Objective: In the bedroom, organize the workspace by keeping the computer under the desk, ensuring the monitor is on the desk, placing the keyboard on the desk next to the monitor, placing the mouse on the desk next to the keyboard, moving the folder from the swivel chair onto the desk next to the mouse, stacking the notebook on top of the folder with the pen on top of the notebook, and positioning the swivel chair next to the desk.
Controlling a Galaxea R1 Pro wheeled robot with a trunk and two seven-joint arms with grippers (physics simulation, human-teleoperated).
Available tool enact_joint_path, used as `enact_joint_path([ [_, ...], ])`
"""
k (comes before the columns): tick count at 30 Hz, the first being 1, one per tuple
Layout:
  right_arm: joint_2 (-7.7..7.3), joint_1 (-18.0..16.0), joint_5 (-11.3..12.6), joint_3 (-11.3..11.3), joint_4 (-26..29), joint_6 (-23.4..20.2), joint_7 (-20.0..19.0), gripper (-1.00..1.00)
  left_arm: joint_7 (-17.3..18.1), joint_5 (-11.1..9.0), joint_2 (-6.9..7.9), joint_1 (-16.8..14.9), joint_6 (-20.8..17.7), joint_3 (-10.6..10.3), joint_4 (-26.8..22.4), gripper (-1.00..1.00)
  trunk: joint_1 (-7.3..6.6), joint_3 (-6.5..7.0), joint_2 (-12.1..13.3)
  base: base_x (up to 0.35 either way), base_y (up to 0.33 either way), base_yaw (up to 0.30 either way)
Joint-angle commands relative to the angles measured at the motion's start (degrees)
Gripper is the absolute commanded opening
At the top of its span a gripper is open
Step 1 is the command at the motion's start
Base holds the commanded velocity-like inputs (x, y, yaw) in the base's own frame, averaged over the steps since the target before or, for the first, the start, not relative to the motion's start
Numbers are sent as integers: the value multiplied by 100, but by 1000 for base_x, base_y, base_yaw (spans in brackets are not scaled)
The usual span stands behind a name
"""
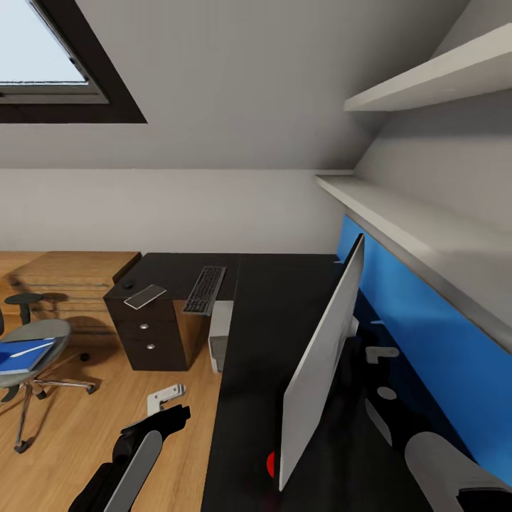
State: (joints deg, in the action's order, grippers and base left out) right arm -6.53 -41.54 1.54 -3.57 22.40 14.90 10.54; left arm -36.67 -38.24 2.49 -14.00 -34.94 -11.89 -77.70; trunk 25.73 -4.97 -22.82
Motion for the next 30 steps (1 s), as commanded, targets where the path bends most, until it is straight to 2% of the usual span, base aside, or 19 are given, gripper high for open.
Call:
enact_joint_path([
  [1,-6,-3,93,-38,-25,-46,45,-100,-59,-57,6,-7,-4,-15,-8,100,5,-14,-10,5,-1,0],
  [15,-6,-3,85,-40,-25,-49,45,-100,-59,-55,6,-7,-4,-15,-8,100,5,-14,-10,23,-23,0],
  [30,-6,-3,84,-38,-25,-57,45,-100,-59,-58,6,-7,0,-15,-8,100,5,-14,-10,50,-89,0],
])
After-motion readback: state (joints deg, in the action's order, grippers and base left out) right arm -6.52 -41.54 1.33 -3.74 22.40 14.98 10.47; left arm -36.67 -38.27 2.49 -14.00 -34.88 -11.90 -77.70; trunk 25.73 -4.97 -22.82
